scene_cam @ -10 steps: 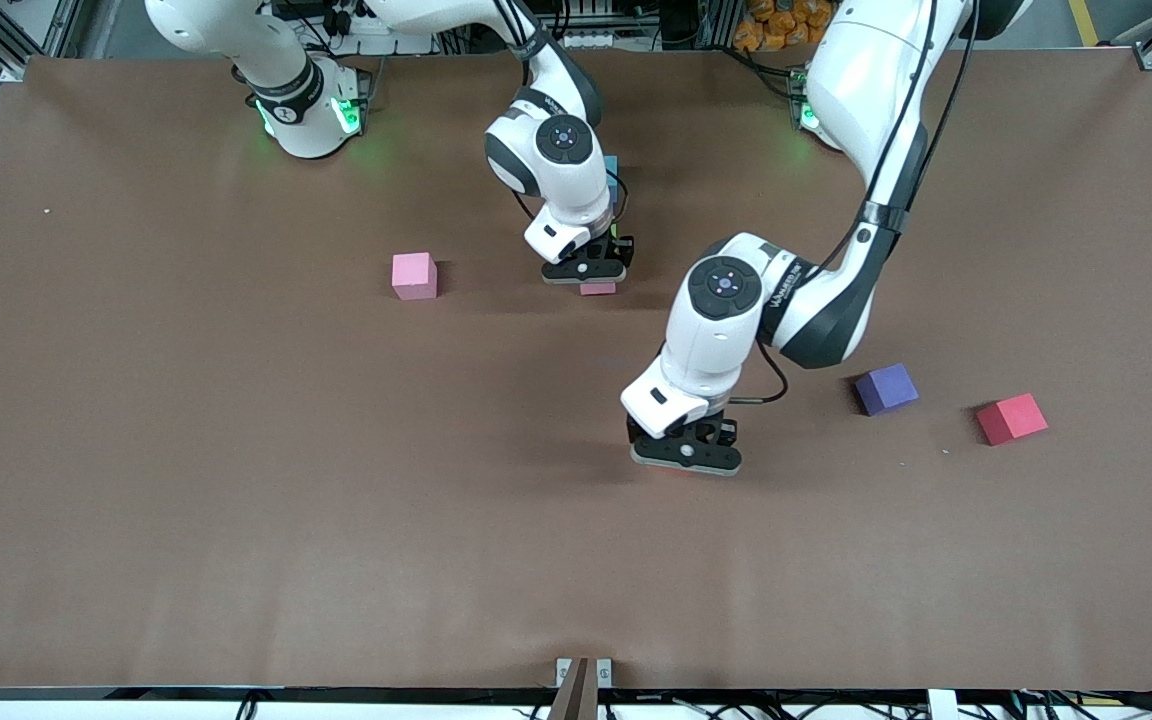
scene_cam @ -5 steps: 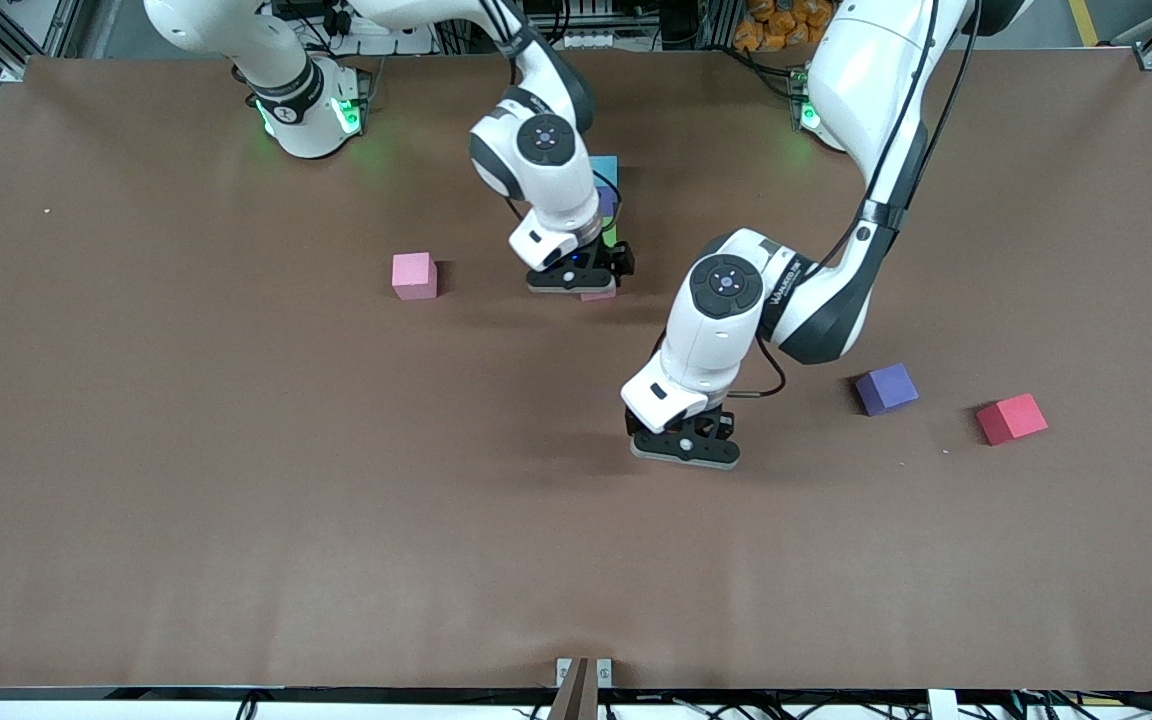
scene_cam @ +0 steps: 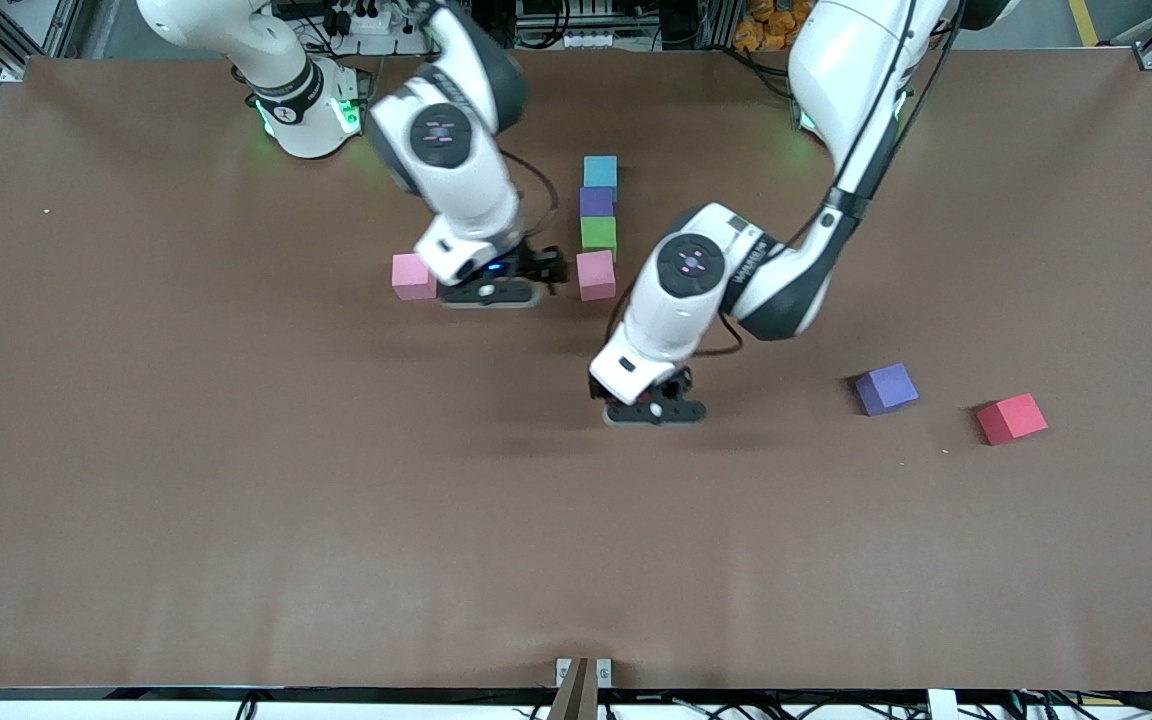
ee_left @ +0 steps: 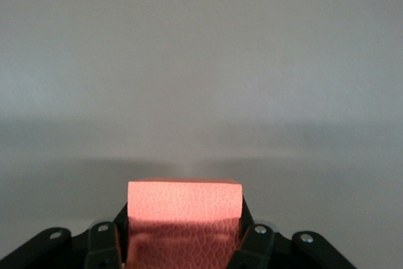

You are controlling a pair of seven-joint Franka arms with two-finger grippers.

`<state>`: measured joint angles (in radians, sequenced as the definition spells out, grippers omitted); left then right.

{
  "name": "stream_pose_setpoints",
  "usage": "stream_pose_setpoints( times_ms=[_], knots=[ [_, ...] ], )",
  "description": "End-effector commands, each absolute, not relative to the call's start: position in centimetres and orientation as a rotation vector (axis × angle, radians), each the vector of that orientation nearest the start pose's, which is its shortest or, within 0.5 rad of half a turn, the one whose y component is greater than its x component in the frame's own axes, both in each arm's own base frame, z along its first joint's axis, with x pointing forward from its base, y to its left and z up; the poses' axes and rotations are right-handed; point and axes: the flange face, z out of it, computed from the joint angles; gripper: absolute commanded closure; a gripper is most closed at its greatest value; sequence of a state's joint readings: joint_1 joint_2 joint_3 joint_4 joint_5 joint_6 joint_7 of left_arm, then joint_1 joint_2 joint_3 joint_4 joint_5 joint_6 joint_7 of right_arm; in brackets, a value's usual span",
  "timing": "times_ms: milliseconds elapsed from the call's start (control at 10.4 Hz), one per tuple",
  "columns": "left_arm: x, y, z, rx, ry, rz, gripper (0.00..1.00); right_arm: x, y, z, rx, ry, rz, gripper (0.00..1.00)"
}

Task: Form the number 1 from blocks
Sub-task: 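Retract the right gripper to rest while the left gripper carries orange to the column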

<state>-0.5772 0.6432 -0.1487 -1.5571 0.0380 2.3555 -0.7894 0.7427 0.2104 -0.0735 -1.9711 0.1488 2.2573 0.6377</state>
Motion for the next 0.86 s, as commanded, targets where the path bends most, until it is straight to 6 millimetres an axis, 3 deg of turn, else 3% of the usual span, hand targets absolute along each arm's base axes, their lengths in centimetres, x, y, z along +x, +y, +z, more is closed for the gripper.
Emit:
stream_pose_setpoints(
  times_ms=[0,96,383,670,766],
  knots=[
    [51.2,-47.6,28.2,-3.272,-0.246,-0.041,1.00,49.5,30.5,41.9,-3.030,0.033,-0.031,0.00],
    [49.7,-48.1,27.6,-3.247,-0.205,-0.049,1.00,51.4,27.5,44.1,-3.029,-0.006,-0.046,0.00],
    [46.8,-48.7,26.4,-3.182,-0.149,-0.101,1.00,55.0,21.8,50.1,-3.027,0.046,-0.023,0.00],
    [44.8,-49.3,25.3,-3.173,-0.120,-0.070,1.00,56.4,16.9,52.9,-3.033,0.151,-0.112,0.00],
    [44.3,-49.2,24.9,-3.159,-0.092,-0.091,1.00,56.4,15.4,53.7,-3.076,0.108,-0.140,0.00]
  ],
)
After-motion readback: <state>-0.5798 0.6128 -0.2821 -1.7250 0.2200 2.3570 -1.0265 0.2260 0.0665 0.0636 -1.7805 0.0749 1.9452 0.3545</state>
